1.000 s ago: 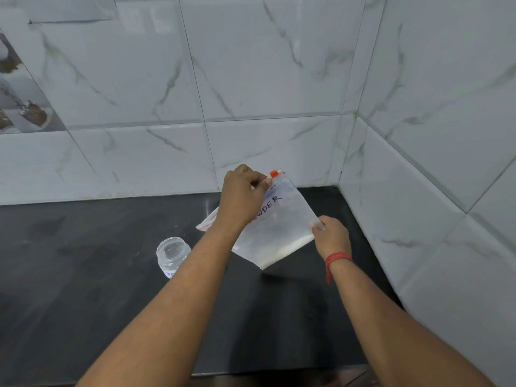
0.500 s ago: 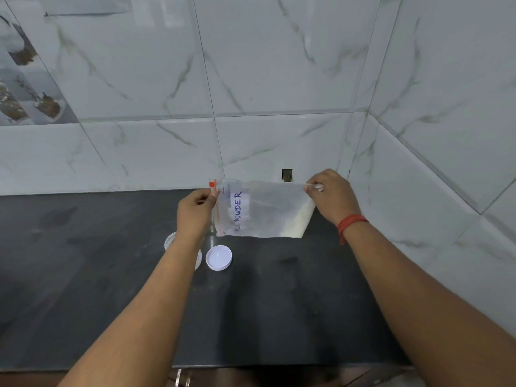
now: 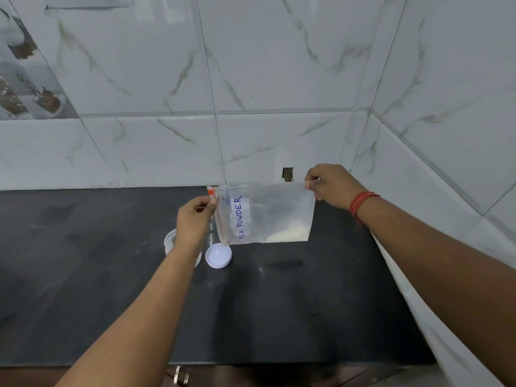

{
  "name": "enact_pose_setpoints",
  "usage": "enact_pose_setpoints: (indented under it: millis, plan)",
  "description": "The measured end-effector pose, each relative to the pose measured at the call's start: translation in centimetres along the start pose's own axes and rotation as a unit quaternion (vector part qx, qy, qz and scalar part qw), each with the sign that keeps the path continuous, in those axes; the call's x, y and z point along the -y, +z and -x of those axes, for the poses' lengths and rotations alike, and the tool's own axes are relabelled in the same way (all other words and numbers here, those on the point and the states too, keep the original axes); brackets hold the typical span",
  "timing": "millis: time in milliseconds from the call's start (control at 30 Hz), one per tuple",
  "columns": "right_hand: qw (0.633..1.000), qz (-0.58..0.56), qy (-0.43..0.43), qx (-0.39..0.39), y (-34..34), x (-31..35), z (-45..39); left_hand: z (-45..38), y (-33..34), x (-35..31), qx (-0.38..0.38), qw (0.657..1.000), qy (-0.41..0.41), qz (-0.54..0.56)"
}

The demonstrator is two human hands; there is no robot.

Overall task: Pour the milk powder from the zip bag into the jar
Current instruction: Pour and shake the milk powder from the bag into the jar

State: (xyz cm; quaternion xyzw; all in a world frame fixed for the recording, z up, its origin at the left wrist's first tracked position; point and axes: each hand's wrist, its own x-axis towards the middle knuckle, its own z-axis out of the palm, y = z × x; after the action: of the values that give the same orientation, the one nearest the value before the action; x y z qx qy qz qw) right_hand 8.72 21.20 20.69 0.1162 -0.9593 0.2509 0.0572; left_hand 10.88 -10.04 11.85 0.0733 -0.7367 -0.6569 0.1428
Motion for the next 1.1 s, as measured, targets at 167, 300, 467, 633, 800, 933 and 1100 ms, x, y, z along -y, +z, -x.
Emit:
enact_pose_setpoints:
  millis: [167, 300, 467, 633, 800, 933, 1100]
  plan:
    - [0.998, 0.054, -0.007, 0.010, -0.7, -0.8, 0.3, -0.5, 0.2, -0.3, 0.010, 1.000, 0.004, -0.015]
    - [0.997, 0.076, -0.008, -0.025, -0.4, -1.8, 0.6, -0.8, 0.4, -0.6, 0.020, 1.000, 0.006, -0.017]
    - [0.995, 0.057, -0.027, -0.078, 0.1, -2.5, 0.6, -1.1, 0.8, -1.0, 0.016, 1.000, 0.008, -0.015]
    - [0.994, -0.020, 0.008, -0.111, 0.8, -3.0, 0.0, -1.1, 1.4, -2.0, 0.011, 1.000, 0.004, -0.001]
    - [0.947, -0.211, 0.125, -0.209, 2.8, -4.5, 0.4, -1.0, 2.6, -4.5, 0.050, 0.998, 0.029, -0.003]
    - [0.775, -0.539, 0.212, -0.252, 7.0, -5.4, 2.1, -0.8, 4.7, -7.4, 0.091, 0.990, 0.075, -0.077]
    - [0.673, -0.667, 0.277, -0.160, 13.8, -5.4, 4.2, -0.2, 7.7, -10.5, 0.135, 0.975, 0.117, -0.130]
